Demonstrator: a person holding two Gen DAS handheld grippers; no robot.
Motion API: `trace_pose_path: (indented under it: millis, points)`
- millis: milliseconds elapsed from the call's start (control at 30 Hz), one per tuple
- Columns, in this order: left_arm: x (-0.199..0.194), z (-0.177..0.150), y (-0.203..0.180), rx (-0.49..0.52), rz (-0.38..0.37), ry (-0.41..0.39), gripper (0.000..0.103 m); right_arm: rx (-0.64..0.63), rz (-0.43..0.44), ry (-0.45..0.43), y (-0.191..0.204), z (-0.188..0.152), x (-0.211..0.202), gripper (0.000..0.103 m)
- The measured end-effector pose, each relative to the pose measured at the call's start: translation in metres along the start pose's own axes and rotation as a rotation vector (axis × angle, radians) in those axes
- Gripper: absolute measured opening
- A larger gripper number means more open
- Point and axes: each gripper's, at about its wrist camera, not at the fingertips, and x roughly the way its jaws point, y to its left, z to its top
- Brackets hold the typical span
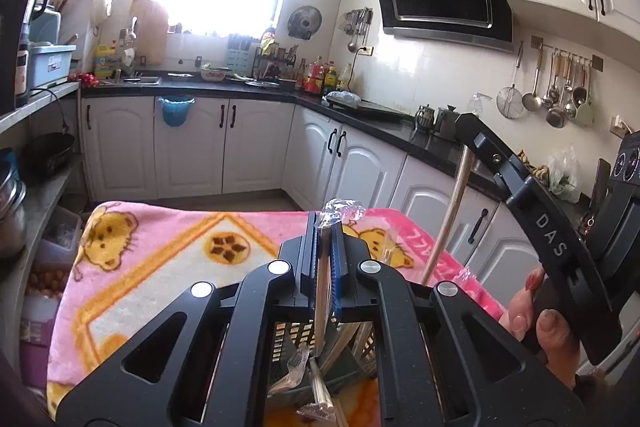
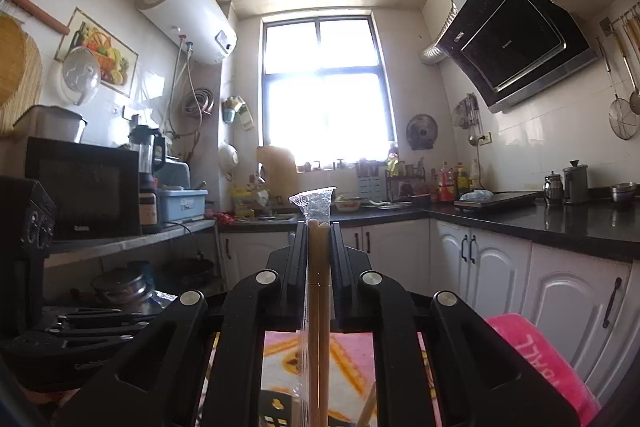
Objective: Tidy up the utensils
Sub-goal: 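Lift both held chopsticks upright and carry them above the green caddy, then lower the chopsticks into the green caddy and open both grippers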
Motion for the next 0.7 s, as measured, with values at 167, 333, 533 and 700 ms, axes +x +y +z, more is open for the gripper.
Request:
trace_pose_path:
  millis: [167, 333, 533, 700]
  points:
    - [0.003, -0.007, -0.004, 0.007, 0.004, 0.004, 0.003, -0.005, -0.02, 0.01, -0.002, -0.013, 0.004, 0.011]
    - [0.007, -0.014, -0.007, 0.01, 0.005, 0.016, 0.003, -0.007, -0.026, 0.009, -0.003, -0.021, 0.005, 0.011]
    - [0.012, -0.023, -0.012, 0.019, 0.006, 0.035, 0.003, -0.001, -0.016, 0.019, -0.006, -0.034, 0.007, 0.011]
    - [0.017, -0.031, -0.012, 0.021, 0.008, 0.053, 0.003, 0.007, -0.018, 0.043, -0.007, -0.051, 0.009, 0.011]
